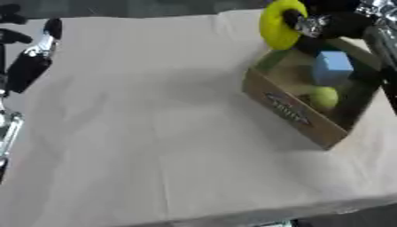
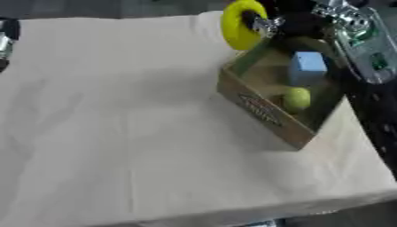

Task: Pick up the objects with one hand, pass them to the other hand, and then place them into the box on the other side of the table.

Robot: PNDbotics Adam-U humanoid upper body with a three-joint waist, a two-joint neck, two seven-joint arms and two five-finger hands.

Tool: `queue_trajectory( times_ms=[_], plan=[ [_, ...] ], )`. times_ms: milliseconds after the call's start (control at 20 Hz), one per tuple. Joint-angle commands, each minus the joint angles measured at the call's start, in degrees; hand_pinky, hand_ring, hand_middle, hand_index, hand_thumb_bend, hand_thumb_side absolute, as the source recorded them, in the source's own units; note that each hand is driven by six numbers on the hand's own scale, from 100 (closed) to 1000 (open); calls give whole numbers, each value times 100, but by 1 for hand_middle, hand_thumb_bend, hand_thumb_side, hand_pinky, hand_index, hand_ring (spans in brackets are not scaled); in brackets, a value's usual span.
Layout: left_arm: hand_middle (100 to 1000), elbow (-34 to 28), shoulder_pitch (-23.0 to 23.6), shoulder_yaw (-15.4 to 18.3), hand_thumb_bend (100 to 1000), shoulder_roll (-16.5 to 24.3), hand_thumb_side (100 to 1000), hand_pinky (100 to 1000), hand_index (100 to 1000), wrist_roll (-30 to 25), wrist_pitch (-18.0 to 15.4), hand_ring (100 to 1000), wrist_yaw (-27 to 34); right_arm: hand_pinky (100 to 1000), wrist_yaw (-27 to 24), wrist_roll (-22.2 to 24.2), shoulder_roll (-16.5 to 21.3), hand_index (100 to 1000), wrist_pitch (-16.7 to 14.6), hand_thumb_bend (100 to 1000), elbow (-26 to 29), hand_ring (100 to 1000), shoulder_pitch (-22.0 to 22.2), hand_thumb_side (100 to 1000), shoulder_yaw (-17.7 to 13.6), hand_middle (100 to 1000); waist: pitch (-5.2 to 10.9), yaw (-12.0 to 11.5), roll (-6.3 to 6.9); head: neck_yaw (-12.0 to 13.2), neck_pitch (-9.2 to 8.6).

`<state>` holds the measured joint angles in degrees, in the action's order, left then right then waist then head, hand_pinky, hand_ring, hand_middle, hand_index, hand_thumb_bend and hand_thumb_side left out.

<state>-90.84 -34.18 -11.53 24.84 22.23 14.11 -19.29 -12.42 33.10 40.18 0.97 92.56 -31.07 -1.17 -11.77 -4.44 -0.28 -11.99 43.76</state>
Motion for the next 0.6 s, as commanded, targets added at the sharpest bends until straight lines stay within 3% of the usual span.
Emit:
queue_trajectory(
  times_ms=[50, 100, 150, 200, 600],
  plan=[
    [677, -416, 72, 175, 513, 466, 716, 760, 849, 151, 103, 580, 176, 786, 81, -278, 323, 312, -58, 100, 131, 466, 119, 269, -265, 357, 139, 26, 66, -70, -62],
    [675, -513, 136, 205, 511, 551, 715, 759, 848, 185, 139, 578, 223, 785, 124, -367, 347, 313, -82, 100, 131, 466, 192, 268, -315, 357, 133, 35, 71, -81, -73],
    [673, -614, 201, 237, 446, 620, 762, 758, 847, 222, 162, 575, 292, 785, 169, -454, 365, 315, -105, 100, 127, 466, 264, 262, -364, 358, 125, 42, 77, -86, -82],
    [671, -713, 272, 273, 508, 691, 714, 757, 846, 267, 179, 574, 374, 785, 212, -539, 379, 316, -123, 100, 117, 466, 345, 268, -418, 359, 115, 49, 84, -90, -92],
    [663, -1331, 674, 484, 501, 1033, 710, 756, 839, 547, 252, 567, 831, 784, 657, -982, 366, 317, -311, 100, -147, 470, 790, 247, -689, 360, 57, 76, 135, -129, -133]
  ],
)
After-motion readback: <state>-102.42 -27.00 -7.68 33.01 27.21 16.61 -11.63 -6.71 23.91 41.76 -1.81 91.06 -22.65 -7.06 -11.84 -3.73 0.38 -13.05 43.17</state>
